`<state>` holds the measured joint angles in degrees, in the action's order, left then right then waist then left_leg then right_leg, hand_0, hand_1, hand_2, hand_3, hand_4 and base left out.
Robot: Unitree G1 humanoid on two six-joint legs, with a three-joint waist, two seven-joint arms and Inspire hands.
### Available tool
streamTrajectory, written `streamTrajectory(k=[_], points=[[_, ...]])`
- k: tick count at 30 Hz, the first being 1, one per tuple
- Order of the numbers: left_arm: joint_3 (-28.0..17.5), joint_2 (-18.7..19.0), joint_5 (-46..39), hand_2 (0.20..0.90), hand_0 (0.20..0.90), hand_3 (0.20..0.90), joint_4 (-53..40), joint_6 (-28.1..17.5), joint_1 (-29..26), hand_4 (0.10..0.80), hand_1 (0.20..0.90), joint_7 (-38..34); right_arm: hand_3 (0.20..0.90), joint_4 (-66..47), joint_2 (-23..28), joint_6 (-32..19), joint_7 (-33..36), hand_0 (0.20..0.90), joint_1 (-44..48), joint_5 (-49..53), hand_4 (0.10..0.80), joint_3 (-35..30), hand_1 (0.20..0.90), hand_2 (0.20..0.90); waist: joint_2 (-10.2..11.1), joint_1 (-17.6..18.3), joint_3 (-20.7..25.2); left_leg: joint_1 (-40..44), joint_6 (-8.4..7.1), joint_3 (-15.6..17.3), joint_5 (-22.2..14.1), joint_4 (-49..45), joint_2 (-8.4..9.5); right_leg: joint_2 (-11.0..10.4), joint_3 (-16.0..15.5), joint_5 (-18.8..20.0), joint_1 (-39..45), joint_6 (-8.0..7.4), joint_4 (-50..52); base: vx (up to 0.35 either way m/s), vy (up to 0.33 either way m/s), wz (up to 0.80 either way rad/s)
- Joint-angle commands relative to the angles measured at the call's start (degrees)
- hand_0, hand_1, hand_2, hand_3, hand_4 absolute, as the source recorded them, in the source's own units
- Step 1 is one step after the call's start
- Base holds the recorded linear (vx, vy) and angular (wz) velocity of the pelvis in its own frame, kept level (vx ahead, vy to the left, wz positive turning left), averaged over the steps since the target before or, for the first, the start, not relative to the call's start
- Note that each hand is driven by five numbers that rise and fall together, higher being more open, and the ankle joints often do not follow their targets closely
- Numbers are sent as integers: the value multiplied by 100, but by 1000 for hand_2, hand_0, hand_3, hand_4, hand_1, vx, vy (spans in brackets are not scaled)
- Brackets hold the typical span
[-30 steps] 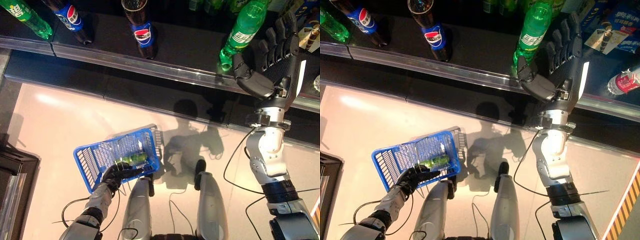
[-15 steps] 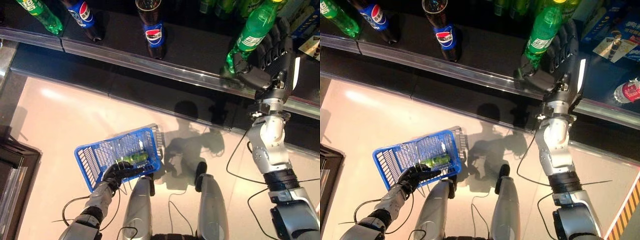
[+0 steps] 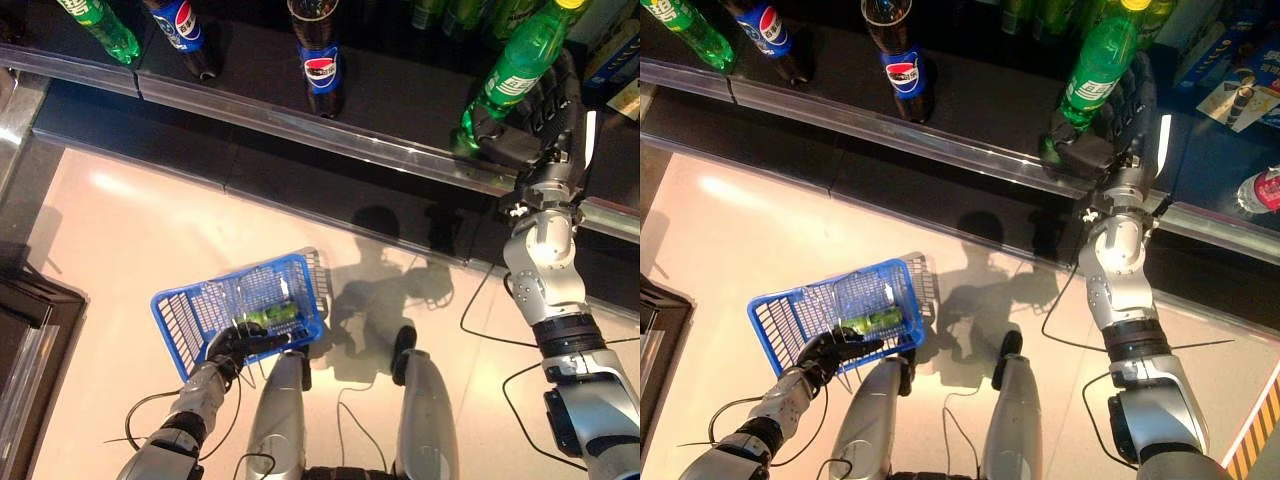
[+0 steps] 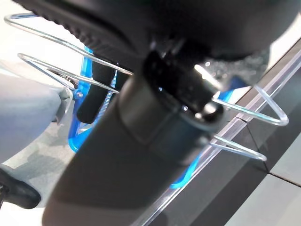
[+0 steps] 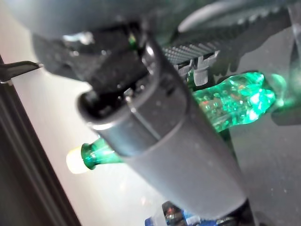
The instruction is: Pick up the drink and place into the basket.
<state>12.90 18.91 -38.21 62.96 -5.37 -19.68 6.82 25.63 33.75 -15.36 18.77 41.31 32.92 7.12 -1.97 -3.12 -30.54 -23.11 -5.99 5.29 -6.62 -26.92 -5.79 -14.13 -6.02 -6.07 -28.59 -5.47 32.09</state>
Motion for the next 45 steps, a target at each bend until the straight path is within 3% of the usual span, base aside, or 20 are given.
streamTrajectory(k=[1,16,33,35,36,45], points=[[400,189,194,300,300,200,-192,271,794,100,300,286,900,-210,711,-349,-82,900,928,51,800,-59,900,900,14,-73,75,-180,321,-229,88,-194,51,-82,-155,211,425,84,-460,0,0,0],[559,269,210,300,300,200,-250,363,720,100,300,332,900,991,940,-127,-494,900,1771,265,800,499,900,900,-34,-228,75,-198,321,-273,60,-195,84,-120,-194,175,341,84,-357,-2,-2,2],[704,277,192,300,300,200,-282,406,674,100,300,382,900,1431,731,25,-1175,900,2395,923,800,852,900,900,-118,-352,75,-67,316,-286,74,-6,170,-214,-246,169,344,51,-376,-6,7,4],[711,278,201,300,300,200,-283,413,663,100,300,401,494,1531,710,8,-1268,552,2470,1116,394,840,552,552,-131,-366,75,-51,311,-280,76,17,172,-223,-249,172,354,41,-392,-7,6,2],[726,277,195,300,300,200,-288,405,663,100,300,409,200,1585,704,-13,-1309,300,2499,1170,100,848,300,300,-139,-375,75,-56,313,-279,78,23,181,-229,-251,176,344,37,-392,0,0,0],[792,258,171,300,300,200,-300,398,669,100,300,418,200,1700,625,-35,-1375,300,2570,1345,100,838,300,300,-185,-411,75,-10,318,-273,98,107,221,-292,-292,210,341,15,-433,-2,3,1]])
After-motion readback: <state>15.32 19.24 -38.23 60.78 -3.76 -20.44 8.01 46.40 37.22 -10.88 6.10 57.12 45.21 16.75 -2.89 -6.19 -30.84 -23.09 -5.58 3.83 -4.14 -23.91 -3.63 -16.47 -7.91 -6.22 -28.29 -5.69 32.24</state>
